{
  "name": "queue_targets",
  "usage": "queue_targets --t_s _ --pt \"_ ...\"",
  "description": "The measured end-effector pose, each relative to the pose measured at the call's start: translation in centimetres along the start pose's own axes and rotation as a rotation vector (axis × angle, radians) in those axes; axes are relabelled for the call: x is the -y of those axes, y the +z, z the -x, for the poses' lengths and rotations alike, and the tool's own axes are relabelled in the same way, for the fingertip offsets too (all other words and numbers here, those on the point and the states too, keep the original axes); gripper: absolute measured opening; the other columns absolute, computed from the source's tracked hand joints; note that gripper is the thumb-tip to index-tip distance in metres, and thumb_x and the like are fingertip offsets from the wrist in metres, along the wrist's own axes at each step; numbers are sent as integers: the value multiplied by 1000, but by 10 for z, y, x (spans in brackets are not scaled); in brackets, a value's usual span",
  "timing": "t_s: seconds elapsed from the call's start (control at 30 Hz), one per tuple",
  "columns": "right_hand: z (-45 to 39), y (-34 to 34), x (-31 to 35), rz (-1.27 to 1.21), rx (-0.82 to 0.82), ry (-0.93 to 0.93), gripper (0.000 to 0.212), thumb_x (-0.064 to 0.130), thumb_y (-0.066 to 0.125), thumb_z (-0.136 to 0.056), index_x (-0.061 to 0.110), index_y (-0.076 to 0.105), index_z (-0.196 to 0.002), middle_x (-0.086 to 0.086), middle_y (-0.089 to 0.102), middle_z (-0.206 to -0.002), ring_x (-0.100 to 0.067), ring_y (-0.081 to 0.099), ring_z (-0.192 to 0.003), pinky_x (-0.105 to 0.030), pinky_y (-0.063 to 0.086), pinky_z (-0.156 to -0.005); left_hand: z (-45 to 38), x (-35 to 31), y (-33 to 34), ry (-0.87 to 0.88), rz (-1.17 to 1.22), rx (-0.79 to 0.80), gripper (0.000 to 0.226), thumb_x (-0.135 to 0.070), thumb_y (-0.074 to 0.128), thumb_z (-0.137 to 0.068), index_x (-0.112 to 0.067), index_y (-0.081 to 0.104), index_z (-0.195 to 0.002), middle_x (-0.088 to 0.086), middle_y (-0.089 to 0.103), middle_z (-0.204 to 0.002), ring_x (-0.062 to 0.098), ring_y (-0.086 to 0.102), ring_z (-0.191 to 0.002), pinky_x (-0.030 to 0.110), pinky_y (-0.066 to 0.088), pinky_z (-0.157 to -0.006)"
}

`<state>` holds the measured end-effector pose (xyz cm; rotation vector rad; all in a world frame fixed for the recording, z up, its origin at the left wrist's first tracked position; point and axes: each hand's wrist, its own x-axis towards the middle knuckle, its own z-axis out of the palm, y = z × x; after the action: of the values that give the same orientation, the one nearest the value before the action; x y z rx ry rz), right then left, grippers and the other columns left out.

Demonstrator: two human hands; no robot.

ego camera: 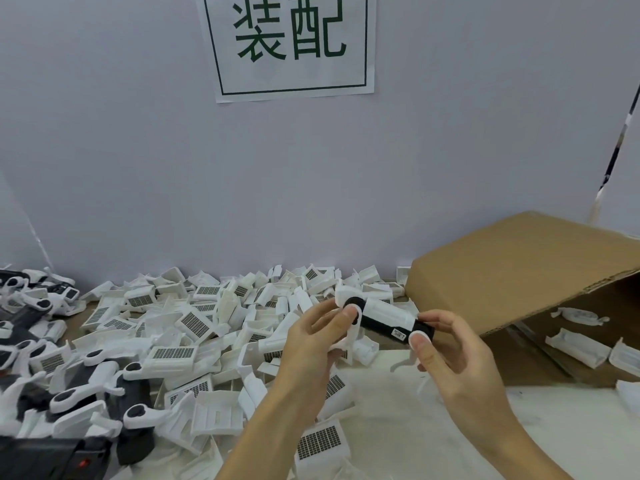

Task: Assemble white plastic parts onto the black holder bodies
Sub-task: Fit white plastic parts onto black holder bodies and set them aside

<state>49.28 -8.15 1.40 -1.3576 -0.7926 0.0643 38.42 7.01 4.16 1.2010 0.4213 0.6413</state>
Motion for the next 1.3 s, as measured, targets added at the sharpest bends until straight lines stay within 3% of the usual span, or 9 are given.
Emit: queue_targets --t_s 0.13,0.3,0.47,0.6,0.73,0.83,1.1,1.2,1.3 --pt "-1 2 0 26 -6 8 26 34 66 -83 21 67 -105 4 72 -99 -12 68 -77 -19 54 -65 -1 2 1 22 6 -26 58 -32 85 -65 -18 68 -118 8 74 -115 25 73 -102 31 57 -80" --pt "3 5 3 129 125 49 39 46 71 -75 26 66 -109 6 73 -100 -15 72 -84 -30 59 -66 -3 0 -1 31 -73 -99 47 -43 89 -67 -26 70 -107 -2 78 -99 16 75 -84 36 62 -80" --pt "3 16 8 428 202 5 31 23 78 -85 39 63 -107 20 72 -90 -5 69 -72 -11 48 -57 -3 -8 -7 63 -207 -149 35 -41 87 -73 -33 69 -102 -2 77 -98 13 75 -79 26 62 -67" --pt "-2 23 7 542 248 -4 15 26 67 -93 34 65 -106 7 73 -79 -11 68 -68 -22 52 -59 1 -20 -5 69 -271 -150 45 -52 86 -65 -35 71 -104 -2 76 -99 16 73 -88 38 59 -83" --pt "-17 24 8 70 135 343 12 18 61 -99 12 71 -95 -6 77 -85 -26 76 -72 -30 59 -61 6 -37 -9 126 -242 -94 47 -66 72 -59 -42 73 -99 -12 77 -98 10 75 -88 36 55 -84" --pt "-43 13 16 -257 -25 496 21 15 57 -101 -1 66 -92 -16 76 -84 -33 75 -72 -28 57 -58 4 -36 -16 148 -366 -133 17 -49 67 -85 -37 74 -94 -10 78 -92 12 74 -89 40 55 -84" --pt "-145 -71 74 -621 -383 346 19 9 43 -105 0 57 -115 -23 63 -108 -28 68 -72 -26 57 -54 -4 -25 -38 184 -845 -143 20 -11 70 -91 -30 73 -85 -9 75 -71 11 69 -82 32 48 -71" --pt "-174 -116 90 -654 -523 302 20 12 36 -106 8 55 -112 -20 56 -127 -29 64 -87 -28 56 -64 -6 -26 -43 211 -872 -138 21 -9 70 -91 -29 74 -86 -8 76 -72 12 71 -83 31 48 -74" --pt "-181 -147 93 -697 -581 344 38 26 35 -108 5 45 -138 -21 52 -136 -31 61 -104 -33 57 -79 -9 -27 -46 210 -908 -129 21 -10 69 -92 -30 74 -88 -10 77 -73 12 72 -84 28 46 -73"
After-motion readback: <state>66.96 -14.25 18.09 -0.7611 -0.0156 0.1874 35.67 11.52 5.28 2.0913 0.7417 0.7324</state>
